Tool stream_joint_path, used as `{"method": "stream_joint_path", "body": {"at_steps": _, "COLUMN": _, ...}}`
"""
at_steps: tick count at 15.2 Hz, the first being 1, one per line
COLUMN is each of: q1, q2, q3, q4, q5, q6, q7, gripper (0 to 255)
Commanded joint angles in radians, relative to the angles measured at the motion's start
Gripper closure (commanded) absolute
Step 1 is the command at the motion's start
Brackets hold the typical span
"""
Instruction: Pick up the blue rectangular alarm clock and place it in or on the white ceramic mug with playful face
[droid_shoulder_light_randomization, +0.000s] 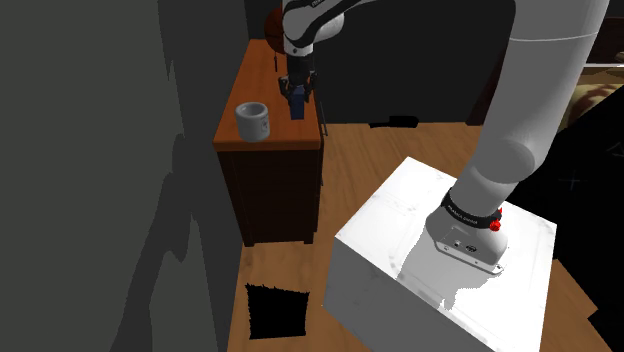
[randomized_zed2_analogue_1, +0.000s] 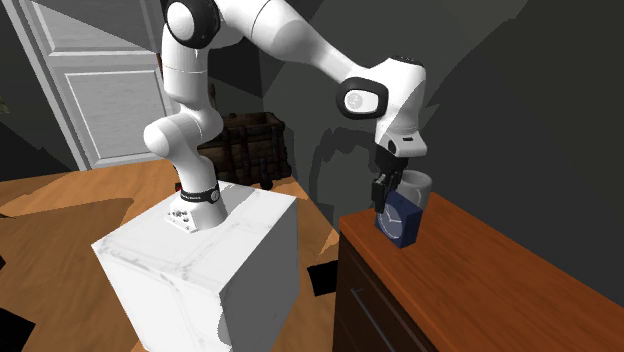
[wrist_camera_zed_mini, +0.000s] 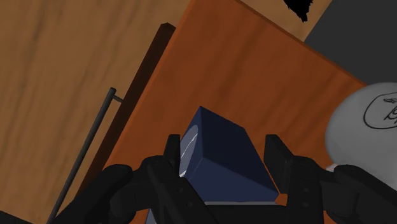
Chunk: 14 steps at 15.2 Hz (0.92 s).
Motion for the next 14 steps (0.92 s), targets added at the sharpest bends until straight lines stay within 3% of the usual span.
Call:
{"method": "stream_joint_path", "body": {"at_steps": 1, "q1": 0.000, "q2": -0.016, "q3": 0.001, "q4": 0.011, "q5": 0.002, "q6": -0.027, "q7": -0.001, "gripper": 255}}
{"method": "stream_joint_path", "body": {"at_steps": 14, "q1": -0.001, "q2": -0.074, "q3": 0.002, "q4": 0.112, "q5": 0.007, "q6": -0.186, "q7": -0.004, "gripper": 255}}
